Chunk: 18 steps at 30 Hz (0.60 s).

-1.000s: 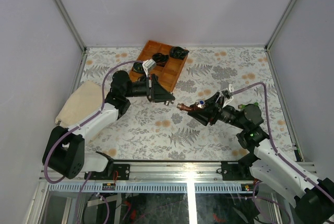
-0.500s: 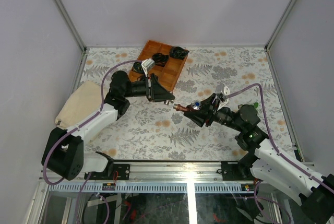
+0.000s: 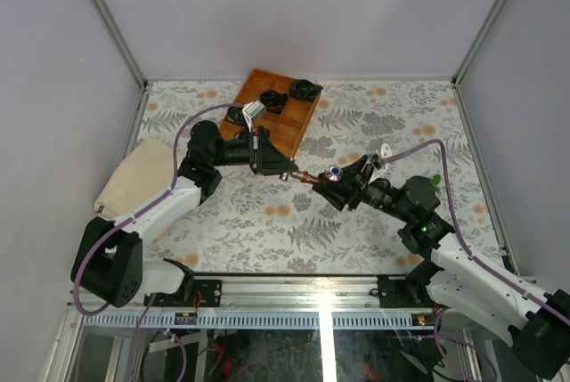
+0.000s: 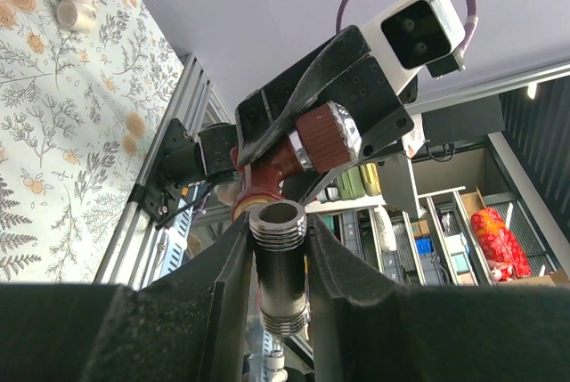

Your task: Install the water faucets

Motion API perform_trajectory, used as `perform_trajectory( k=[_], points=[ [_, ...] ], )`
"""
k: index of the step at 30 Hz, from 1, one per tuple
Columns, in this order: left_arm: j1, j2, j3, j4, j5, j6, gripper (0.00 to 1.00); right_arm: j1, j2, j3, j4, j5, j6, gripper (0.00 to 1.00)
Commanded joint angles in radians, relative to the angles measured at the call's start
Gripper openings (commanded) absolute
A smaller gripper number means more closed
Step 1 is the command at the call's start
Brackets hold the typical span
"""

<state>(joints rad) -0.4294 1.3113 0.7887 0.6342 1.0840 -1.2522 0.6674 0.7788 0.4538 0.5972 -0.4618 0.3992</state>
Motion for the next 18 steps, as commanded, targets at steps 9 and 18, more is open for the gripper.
perform_trajectory(
  k=[9, 18],
  points=[
    [-0.013, -0.035, 0.027, -0.037, -0.002, 0.066, 0.0, 0.006, -0.016, 0.025, 0.14, -0.018, 0.037, 0.0],
    [-0.014, -0.037, 0.017, 0.011, -0.017, 0.028, 0.0, 0.006, 0.0, 0.009, 0.184, -0.023, 0.073, 0.0]
  ],
)
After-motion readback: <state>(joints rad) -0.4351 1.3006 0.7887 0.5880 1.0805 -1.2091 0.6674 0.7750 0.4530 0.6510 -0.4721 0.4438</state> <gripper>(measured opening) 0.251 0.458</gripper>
